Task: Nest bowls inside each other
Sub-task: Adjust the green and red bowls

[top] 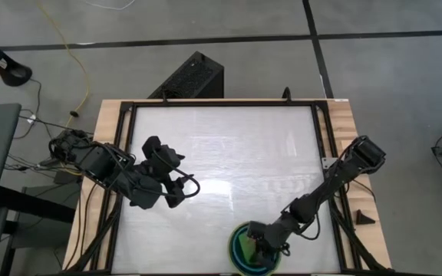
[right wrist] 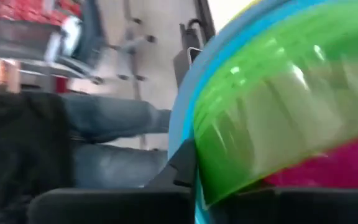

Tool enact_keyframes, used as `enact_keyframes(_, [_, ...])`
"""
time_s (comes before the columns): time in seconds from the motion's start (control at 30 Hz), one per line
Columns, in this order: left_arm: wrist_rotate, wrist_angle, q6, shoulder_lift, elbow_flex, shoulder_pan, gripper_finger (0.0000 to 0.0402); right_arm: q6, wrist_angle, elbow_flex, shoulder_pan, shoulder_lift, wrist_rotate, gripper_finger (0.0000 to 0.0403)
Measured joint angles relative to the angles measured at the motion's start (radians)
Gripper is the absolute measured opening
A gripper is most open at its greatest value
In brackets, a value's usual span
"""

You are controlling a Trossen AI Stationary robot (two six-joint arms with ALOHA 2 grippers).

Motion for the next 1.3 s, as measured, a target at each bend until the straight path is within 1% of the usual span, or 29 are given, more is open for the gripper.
enact_keyframes(0.07, [0.000, -0.006, 0.000, 0.000, 0.000, 0.000, 0.0266, -0.022, -0.108, 0.038, 0.000, 0.001, 0.007, 0.0028])
enact_keyframes(0.1, [0.000, -0.009, 0.000, 0.000, 0.000, 0.000, 0.0266, -0.038, -0.162, 0.061, -0.001, 0.000, 0.005, 0.0026])
enact_keyframes(0.3, [-0.017, -0.013, 0.007, 0.000, 0.000, 0.000, 0.0266, -0.111, -0.489, 0.202, -0.008, 0.005, 0.011, 0.0027])
enact_keyframes(0.4, [-0.027, -0.012, 0.007, 0.000, 0.000, 0.000, 0.0266, -0.130, -0.620, 0.253, -0.012, 0.008, 0.012, 0.0028])
enact_keyframes(0.5, [-0.029, -0.012, 0.007, 0.000, 0.000, 0.003, 0.0266, -0.131, -0.702, 0.273, -0.017, 0.008, 0.010, 0.0029])
enact_keyframes(0.63, [-0.029, -0.012, 0.006, 0.000, 0.000, 0.005, 0.0266, -0.132, -0.717, 0.281, -0.017, 0.008, -0.010, 0.0040])
enact_keyframes(0.73, [-0.029, -0.012, 0.006, 0.000, 0.000, 0.005, 0.0266, -0.133, -0.712, 0.282, -0.017, 0.008, -0.045, 0.0063])
enact_keyframes(0.83, [-0.029, -0.012, 0.005, 0.000, 0.000, 0.005, 0.0266, -0.127, -0.695, 0.282, -0.016, 0.008, -0.049, 0.0098])
enact_keyframes(0.9, [-0.029, -0.012, 0.005, 0.000, 0.000, 0.005, 0.0266, -0.114, -0.677, 0.282, -0.015, 0.008, -0.049, 0.0132])
enact_keyframes(1.07, [-0.029, -0.012, 0.004, 0.000, 0.000, 0.005, 0.0266, -0.072, -0.677, 0.283, -0.014, 0.008, -0.048, 0.0230])
enact_keyframes(1.13, [-0.029, -0.011, 0.006, 0.000, 0.000, 0.005, 0.0266, -0.051, -0.677, 0.283, -0.017, 0.008, -0.047, 0.0260])
enact_keyframes(1.2, [-0.029, -0.012, 0.009, 0.000, 0.000, 0.005, 0.0266, -0.025, -0.673, 0.283, -0.019, 0.007, -0.048, 0.0276])
enact_keyframes(1.3, [-0.029, -0.012, 0.019, 0.000, 0.000, 0.005, 0.0266, 0.008, -0.674, 0.303, -0.017, 0.007, -0.034, 0.0281])
